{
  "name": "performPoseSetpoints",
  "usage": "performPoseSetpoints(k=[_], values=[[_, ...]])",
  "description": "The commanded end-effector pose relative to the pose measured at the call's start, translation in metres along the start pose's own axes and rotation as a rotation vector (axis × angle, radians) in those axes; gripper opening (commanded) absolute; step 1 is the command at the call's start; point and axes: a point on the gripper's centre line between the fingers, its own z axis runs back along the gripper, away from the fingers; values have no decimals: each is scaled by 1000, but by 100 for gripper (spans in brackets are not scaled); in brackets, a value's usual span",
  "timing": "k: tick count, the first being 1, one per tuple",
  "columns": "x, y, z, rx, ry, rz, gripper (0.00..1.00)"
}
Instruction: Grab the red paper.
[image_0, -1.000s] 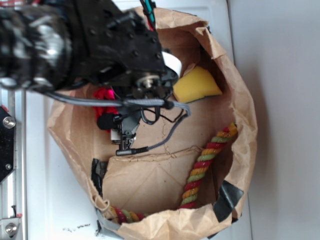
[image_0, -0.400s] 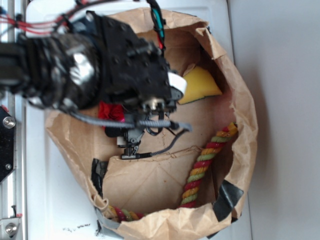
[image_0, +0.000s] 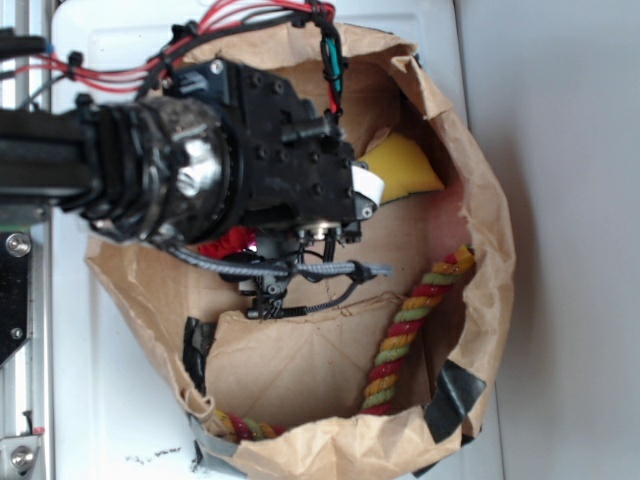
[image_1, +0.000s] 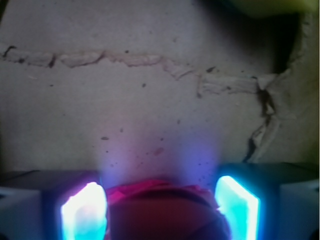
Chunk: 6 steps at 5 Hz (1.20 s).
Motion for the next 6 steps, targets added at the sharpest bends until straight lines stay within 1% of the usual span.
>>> performPoseSetpoints(k=[1, 2, 3, 4, 5, 6], values=[[-5, 7, 27, 10, -47, 9, 0], [-9, 11, 52, -6, -88, 39, 0], [-9, 12, 65, -22, -114, 44, 0], [-5, 6, 77, -10, -126, 61, 0], [-5, 4, 95, -30, -156, 91, 0], [-3, 3, 115, -19, -195, 118, 0]])
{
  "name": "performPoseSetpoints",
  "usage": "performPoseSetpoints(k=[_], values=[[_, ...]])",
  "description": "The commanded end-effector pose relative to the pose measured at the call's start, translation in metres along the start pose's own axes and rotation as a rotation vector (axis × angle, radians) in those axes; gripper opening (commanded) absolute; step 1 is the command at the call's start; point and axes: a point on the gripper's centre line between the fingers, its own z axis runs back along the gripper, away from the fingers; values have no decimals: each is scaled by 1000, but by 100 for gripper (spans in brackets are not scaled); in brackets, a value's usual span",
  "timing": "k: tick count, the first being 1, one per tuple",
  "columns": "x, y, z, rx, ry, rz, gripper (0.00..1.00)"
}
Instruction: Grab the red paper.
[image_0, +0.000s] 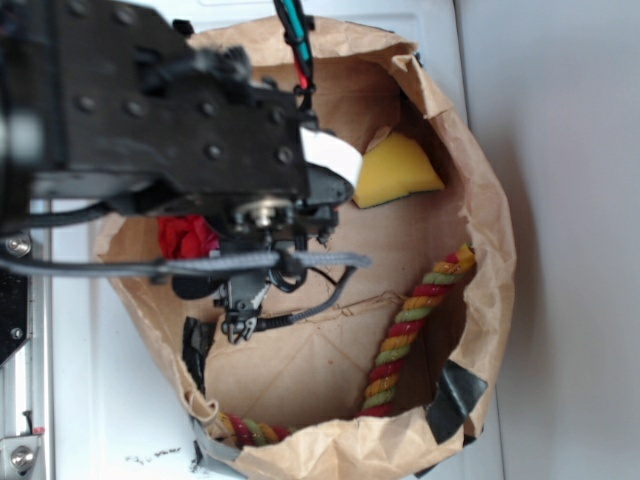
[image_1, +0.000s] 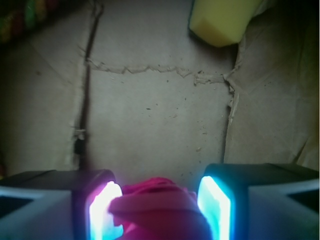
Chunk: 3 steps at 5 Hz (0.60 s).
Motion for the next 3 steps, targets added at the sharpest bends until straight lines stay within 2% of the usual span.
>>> performPoseSetpoints(k=[1, 2, 3], values=[[16, 1, 51, 86, -148, 13, 0], [20, 5, 63, 72, -166, 5, 0], [32, 3, 68, 59, -159, -4, 0]])
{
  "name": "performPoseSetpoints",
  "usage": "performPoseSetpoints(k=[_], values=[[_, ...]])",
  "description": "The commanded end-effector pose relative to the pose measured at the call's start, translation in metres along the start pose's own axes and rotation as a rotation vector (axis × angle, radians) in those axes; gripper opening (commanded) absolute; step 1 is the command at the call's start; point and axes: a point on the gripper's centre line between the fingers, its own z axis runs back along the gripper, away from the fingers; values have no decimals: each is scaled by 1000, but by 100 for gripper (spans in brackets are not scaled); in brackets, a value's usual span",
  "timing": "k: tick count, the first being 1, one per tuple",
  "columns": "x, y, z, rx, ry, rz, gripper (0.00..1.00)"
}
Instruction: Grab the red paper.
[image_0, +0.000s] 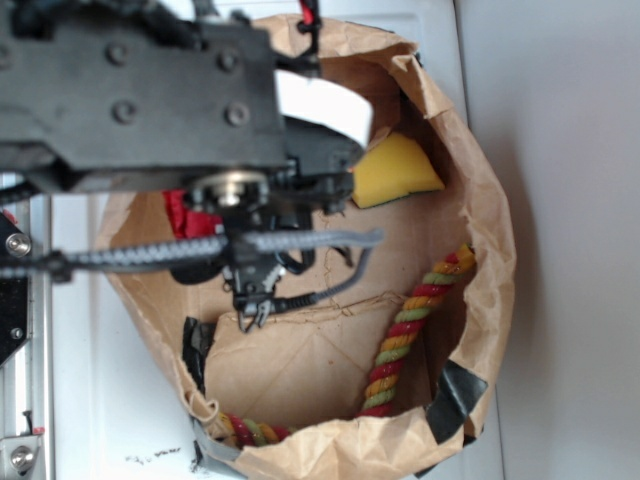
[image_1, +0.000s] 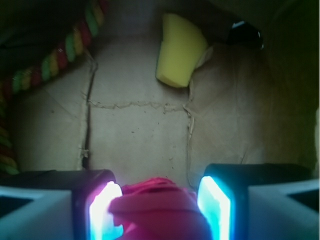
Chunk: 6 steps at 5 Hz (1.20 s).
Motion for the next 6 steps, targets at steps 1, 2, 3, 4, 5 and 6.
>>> performPoseSetpoints(k=[1, 2, 3, 4, 5, 6], values=[[31, -5, 22, 25, -52, -3, 0], [35, -10, 33, 17, -66, 1, 0], [38, -11, 40, -2, -75, 6, 0], [38, -12, 41, -5, -64, 9, 0], [39, -15, 42, -3, -58, 12, 0], [38, -16, 42, 3, -59, 20, 0]])
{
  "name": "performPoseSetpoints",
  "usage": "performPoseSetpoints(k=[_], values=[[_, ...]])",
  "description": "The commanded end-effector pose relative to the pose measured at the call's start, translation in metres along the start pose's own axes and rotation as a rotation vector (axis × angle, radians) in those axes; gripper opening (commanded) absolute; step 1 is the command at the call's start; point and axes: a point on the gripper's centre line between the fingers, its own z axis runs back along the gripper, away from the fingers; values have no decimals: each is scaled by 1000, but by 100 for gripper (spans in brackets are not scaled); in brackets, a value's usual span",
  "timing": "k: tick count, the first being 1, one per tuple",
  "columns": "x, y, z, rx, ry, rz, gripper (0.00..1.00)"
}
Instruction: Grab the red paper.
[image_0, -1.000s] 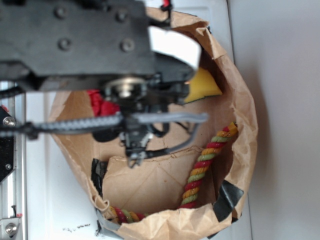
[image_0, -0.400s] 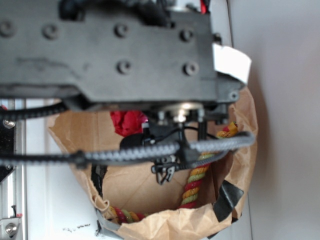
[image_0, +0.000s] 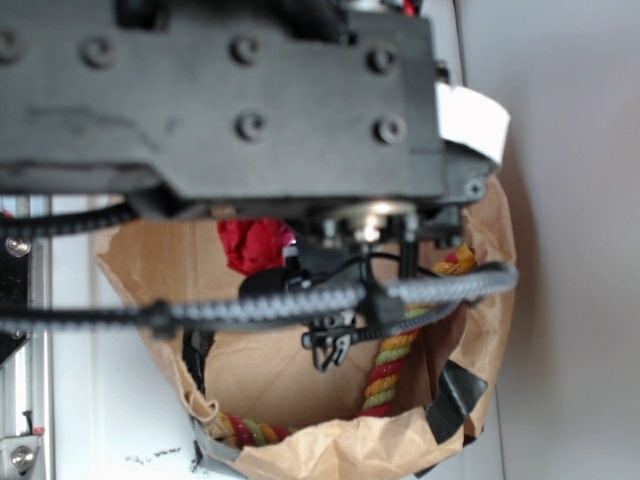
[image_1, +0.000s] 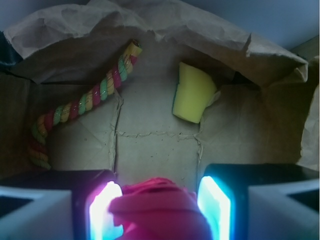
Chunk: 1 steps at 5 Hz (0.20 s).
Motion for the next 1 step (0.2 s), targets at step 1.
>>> performPoseSetpoints(k=[1], values=[[7, -5, 17, 26, -70, 2, 0]])
